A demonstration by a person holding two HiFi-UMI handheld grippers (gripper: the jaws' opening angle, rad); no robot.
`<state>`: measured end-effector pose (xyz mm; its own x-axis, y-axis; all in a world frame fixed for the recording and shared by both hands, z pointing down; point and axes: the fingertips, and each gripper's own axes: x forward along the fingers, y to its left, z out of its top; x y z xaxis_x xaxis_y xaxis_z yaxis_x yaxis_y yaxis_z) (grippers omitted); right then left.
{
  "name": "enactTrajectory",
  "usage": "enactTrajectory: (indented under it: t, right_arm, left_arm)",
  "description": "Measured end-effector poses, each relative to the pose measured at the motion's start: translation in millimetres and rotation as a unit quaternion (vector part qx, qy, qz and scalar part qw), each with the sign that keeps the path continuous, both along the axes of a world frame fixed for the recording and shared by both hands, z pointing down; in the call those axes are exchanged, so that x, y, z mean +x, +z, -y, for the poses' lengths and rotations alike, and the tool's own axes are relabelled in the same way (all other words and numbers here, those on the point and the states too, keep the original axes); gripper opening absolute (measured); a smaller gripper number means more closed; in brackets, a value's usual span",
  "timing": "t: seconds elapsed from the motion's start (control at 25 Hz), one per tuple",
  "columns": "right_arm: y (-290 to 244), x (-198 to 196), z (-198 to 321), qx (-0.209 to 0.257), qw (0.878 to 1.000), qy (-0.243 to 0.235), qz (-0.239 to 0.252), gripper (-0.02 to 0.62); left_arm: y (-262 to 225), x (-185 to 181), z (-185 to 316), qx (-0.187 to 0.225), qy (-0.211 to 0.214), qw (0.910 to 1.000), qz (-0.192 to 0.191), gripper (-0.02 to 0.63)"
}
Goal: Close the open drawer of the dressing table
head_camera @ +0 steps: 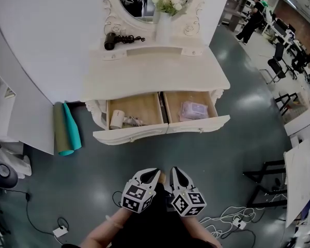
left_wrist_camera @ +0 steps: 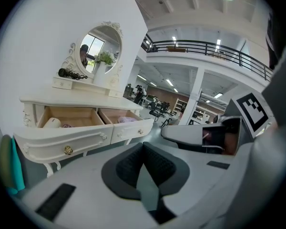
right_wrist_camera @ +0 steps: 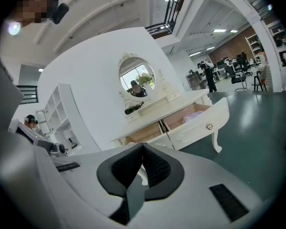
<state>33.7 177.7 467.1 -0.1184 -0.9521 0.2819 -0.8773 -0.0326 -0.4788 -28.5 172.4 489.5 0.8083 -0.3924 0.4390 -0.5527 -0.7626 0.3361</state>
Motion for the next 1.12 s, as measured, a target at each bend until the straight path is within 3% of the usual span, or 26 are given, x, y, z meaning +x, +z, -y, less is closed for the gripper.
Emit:
enactTrajectory:
  t: [0.64,1.12]
  right_arm:
    - [3.2,82.9,91.2,0.008,1.000,-0.005,0.009,0.026]
    - [0.8,116.9,144.0,0.028,0.999,-0.023,0.013,0.026]
  left_arm:
    - [6.3,68.3,86.7,0.006,-0.019,0.9997,0.011,0.020]
    - [2.7,90.1,138.4,0.032,-0.060,0.9976,0.004,0.020]
